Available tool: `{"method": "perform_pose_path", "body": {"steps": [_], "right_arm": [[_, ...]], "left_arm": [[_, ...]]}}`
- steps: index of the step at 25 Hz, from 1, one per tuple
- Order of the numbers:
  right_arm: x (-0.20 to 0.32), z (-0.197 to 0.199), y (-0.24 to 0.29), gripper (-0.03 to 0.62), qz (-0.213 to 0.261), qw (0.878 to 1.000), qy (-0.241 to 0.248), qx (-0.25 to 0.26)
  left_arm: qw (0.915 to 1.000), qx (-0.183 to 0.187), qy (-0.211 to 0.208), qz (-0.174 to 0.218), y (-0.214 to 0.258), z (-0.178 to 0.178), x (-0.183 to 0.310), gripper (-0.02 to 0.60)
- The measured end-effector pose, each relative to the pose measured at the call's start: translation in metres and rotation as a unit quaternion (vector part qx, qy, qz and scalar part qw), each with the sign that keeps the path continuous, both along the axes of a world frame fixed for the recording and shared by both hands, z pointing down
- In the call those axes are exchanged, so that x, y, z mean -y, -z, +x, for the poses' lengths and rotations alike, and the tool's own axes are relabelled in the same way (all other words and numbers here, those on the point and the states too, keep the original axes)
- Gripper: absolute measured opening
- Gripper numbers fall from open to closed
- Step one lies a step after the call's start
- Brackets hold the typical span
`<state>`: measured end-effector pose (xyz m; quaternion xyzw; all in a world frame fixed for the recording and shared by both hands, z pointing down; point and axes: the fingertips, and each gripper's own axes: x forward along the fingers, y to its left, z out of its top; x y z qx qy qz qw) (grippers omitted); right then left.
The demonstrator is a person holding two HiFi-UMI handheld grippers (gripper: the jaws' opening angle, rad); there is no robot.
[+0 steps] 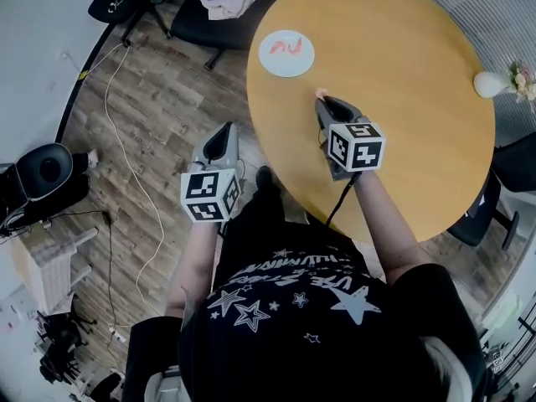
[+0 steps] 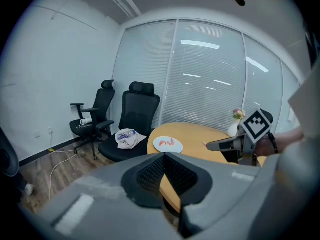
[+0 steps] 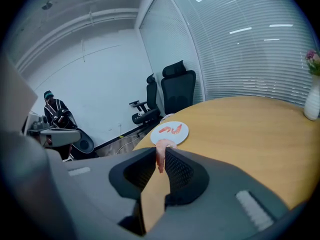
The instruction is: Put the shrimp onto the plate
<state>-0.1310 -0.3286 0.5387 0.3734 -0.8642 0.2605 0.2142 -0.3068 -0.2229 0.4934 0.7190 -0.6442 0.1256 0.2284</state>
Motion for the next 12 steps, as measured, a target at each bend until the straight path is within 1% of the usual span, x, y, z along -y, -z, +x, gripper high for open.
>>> {"method": "perform_pose_path", "body": {"steps": [4,12], "right_arm": [[0.014,-0.016,-0.002,0.060,0.001,1.000,-0.010,-0.005],[0.037,-0.041,-0.008,0.060,-0.003,0.999,-0.027,-0.024]], "left_arm": [[0.9999,-0.008,-0.011,-0.006,-0.008,-0.014,0.013,0.002],[0.9989,-0.026,-0.038,-0.014,-0.019,-0.032,0.041,0.002]]}}
